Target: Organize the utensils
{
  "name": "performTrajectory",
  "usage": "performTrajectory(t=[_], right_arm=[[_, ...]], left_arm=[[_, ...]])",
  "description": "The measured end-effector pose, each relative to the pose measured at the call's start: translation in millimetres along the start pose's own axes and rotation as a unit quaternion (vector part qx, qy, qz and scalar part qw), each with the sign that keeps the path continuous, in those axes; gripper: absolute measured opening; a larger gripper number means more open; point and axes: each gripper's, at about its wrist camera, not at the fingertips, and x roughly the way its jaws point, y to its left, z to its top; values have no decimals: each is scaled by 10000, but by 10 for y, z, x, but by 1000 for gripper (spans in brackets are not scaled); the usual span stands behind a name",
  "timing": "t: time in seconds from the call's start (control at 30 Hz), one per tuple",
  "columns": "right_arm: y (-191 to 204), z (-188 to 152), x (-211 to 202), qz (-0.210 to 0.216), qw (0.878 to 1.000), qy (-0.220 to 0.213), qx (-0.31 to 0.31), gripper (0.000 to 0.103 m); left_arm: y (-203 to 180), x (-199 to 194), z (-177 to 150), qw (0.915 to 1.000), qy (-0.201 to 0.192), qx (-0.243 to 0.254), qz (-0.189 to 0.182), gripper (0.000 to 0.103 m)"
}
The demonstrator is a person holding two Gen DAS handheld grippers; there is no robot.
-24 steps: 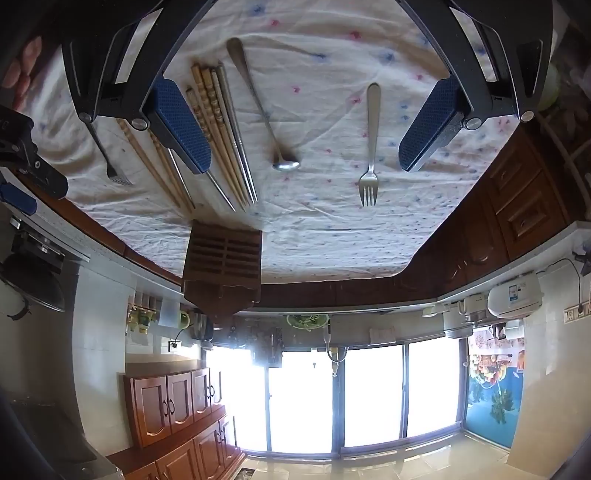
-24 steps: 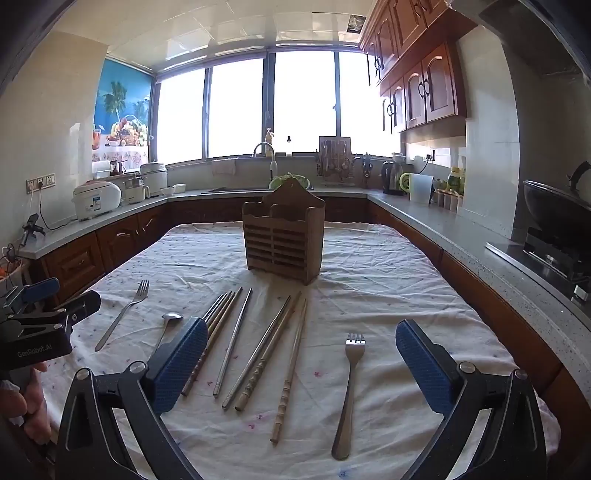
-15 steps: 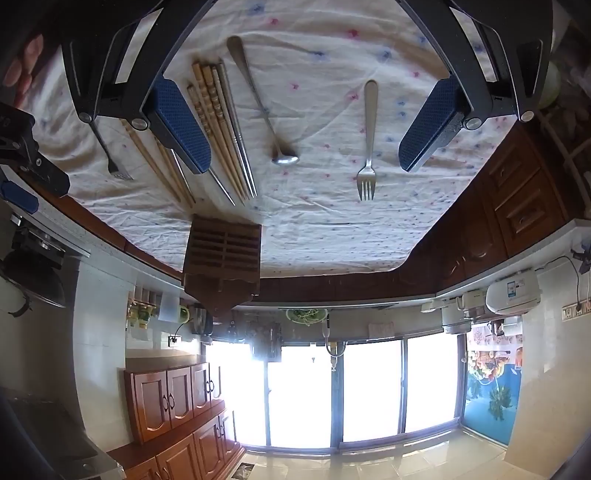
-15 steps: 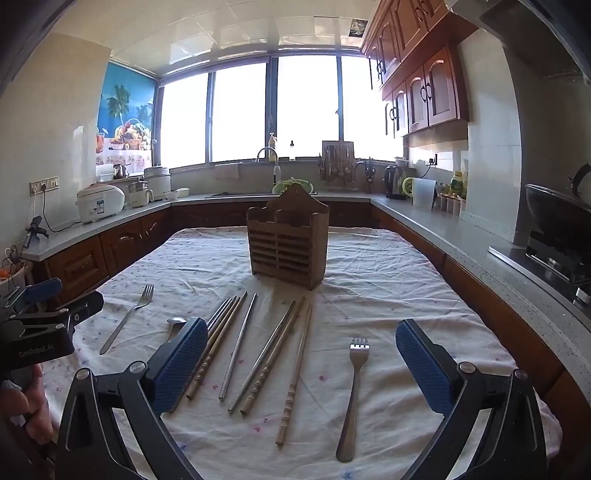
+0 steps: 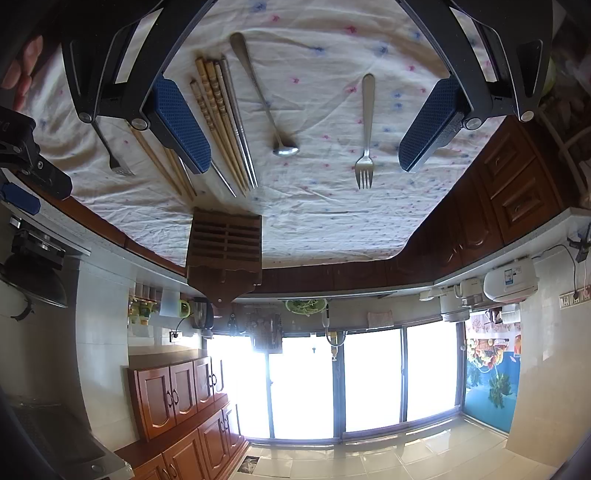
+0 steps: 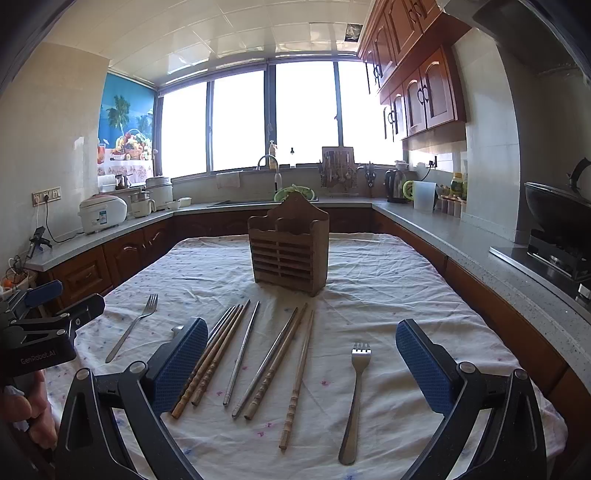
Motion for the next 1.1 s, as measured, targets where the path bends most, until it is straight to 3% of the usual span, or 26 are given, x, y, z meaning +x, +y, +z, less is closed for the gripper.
performTrajectory(t=[1.1], right_arm=[[52,27,-52,93,9999,-84,-3,103]], left_arm=[[-2,-27,-15,10000,-35,-48,-38,103]])
